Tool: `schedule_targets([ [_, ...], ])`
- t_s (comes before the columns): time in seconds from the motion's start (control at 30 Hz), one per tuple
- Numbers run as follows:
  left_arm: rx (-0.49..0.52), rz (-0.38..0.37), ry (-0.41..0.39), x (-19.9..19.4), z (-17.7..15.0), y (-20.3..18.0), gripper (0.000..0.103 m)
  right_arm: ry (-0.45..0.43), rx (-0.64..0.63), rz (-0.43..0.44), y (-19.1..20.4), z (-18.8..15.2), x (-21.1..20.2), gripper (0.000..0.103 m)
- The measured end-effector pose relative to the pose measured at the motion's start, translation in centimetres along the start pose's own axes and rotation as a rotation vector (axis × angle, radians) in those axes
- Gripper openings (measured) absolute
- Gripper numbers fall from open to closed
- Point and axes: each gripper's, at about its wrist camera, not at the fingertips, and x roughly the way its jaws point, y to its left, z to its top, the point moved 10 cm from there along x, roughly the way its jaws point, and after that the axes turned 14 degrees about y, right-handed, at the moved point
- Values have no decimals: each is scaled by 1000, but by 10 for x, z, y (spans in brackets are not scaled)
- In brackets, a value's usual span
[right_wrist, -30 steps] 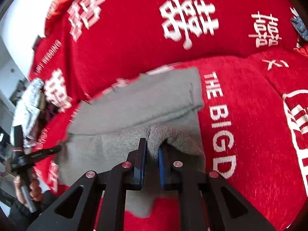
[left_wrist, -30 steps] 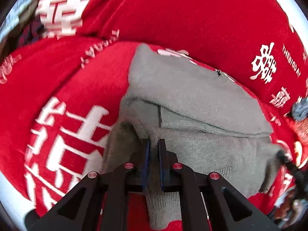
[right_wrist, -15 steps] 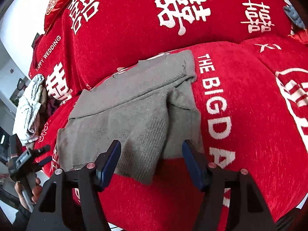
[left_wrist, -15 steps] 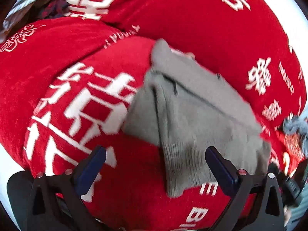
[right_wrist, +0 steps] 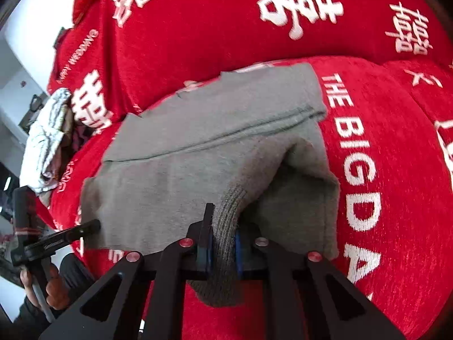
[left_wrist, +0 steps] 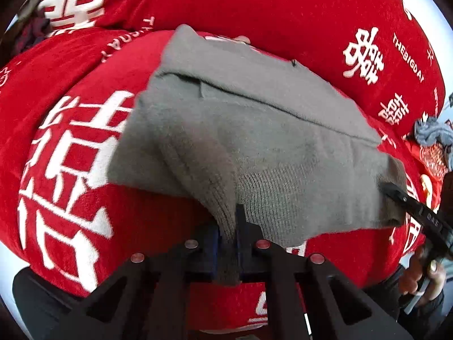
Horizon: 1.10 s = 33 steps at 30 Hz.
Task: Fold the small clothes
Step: 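Fold the held sweater side over the other half with both grippers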
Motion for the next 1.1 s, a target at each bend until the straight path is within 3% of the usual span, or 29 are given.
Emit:
schedule_targets([
  [0.3, 6, -49, -217, -64, 43, -12, 11, -149, 25, 148, 22, 32, -53, 12],
  [0.47, -20, -57, -274, -79, 77, -7, 11, -183, 97, 177, 15, 55, -56, 12],
  [0.63, 4, -15, -300, -81, 99, -10, 11, -192, 123, 156, 11, 75, -52, 12],
  [1.1, -12, -2, -291, -68, 140, -8, 11, -157, 183, 109, -5, 120, -29, 12],
])
